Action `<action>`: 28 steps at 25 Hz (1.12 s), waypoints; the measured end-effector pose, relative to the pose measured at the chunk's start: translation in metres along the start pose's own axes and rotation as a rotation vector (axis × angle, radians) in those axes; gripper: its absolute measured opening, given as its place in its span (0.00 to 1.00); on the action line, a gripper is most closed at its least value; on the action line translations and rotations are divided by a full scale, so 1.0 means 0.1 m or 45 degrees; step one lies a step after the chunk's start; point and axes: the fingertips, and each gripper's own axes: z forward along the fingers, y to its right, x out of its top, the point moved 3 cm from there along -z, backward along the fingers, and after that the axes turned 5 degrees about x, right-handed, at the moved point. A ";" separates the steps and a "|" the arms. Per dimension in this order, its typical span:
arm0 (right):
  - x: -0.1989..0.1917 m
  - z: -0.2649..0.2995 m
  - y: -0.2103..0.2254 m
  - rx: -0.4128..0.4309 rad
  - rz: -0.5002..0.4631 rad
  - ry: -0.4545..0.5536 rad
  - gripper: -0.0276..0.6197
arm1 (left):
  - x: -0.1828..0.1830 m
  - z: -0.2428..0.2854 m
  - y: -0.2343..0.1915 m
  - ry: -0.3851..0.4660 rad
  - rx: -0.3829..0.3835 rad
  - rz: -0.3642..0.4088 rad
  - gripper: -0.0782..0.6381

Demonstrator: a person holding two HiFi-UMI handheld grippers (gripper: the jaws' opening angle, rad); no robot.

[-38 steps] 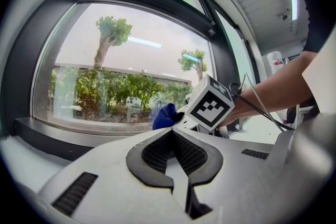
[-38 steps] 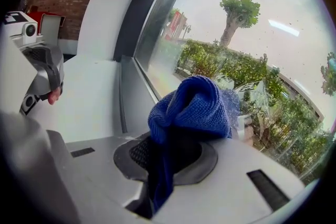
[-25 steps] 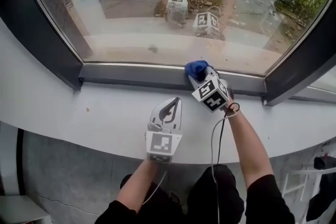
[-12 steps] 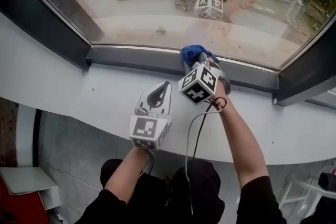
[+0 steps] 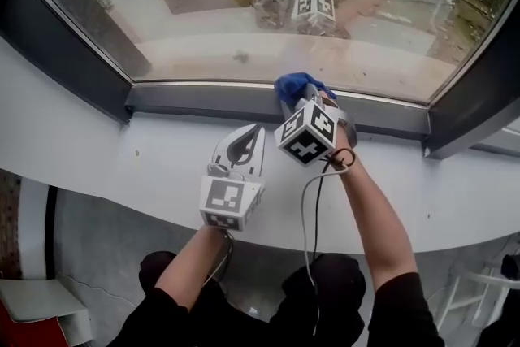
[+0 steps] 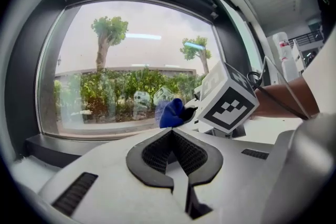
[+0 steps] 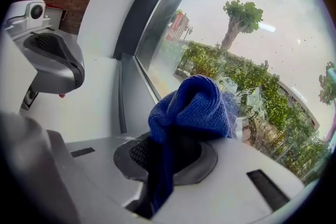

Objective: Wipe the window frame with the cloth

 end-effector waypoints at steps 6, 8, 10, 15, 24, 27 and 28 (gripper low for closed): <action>0.23 0.17 -0.16 -0.013 -0.041 0.009 0.11 | -0.07 -0.14 -0.18 -0.027 -0.107 0.036 0.12; 0.35 0.26 -0.22 0.010 -0.036 0.001 0.11 | -0.06 -0.19 -0.28 -0.022 -0.122 0.031 0.12; 0.41 0.32 -0.23 0.017 -0.001 -0.015 0.11 | -0.07 -0.24 -0.37 -0.017 -0.125 0.027 0.12; 0.46 0.35 -0.20 0.071 0.073 -0.008 0.11 | -0.02 -0.32 -0.60 -0.002 -0.145 0.037 0.12; 0.47 0.36 -0.20 0.086 0.120 -0.017 0.11 | 0.05 -0.42 -0.90 0.044 -0.170 -0.007 0.12; 0.47 0.36 -0.21 0.085 0.128 -0.020 0.11 | 0.03 -0.43 -0.98 0.046 -0.136 -0.049 0.12; 0.47 0.35 -0.22 0.082 0.128 -0.019 0.11 | 0.03 -0.42 -1.00 0.047 -0.123 -0.046 0.12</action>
